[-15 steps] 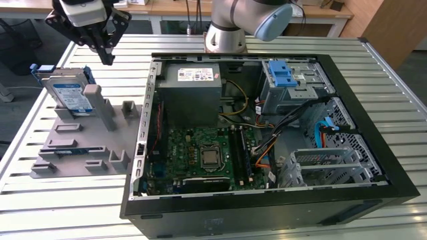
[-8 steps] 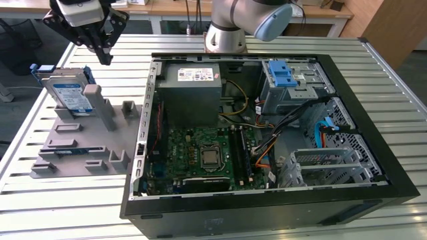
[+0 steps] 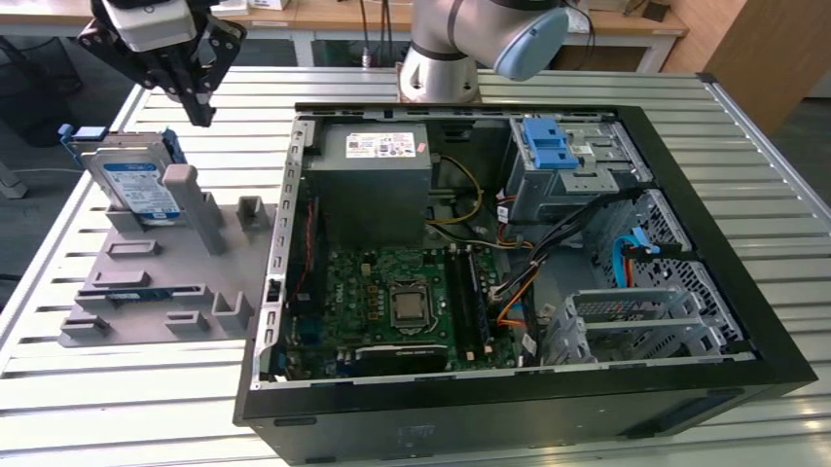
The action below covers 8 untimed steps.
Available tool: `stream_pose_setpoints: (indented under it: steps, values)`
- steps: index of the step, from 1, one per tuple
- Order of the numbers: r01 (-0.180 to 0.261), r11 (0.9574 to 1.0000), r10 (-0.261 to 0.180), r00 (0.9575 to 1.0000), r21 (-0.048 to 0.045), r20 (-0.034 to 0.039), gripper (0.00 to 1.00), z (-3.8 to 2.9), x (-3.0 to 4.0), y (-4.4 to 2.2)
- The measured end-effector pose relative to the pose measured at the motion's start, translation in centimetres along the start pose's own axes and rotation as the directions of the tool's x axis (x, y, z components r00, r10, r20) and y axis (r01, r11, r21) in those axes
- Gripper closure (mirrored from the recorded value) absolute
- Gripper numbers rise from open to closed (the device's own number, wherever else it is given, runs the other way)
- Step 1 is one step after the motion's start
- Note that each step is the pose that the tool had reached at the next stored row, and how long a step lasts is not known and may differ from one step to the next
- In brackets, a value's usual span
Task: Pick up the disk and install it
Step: 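Reach for the disk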
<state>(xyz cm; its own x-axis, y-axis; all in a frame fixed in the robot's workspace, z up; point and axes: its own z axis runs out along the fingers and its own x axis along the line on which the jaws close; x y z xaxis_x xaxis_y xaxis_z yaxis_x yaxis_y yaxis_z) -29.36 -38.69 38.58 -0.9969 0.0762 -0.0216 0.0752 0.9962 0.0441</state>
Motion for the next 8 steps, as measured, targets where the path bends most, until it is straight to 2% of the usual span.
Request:
stream_pose_setpoints:
  steps: [8]
  values:
    - [0.0,1.0,0.0,1.0,0.0,-0.0001,0.89,0.01,0.44,0.01]
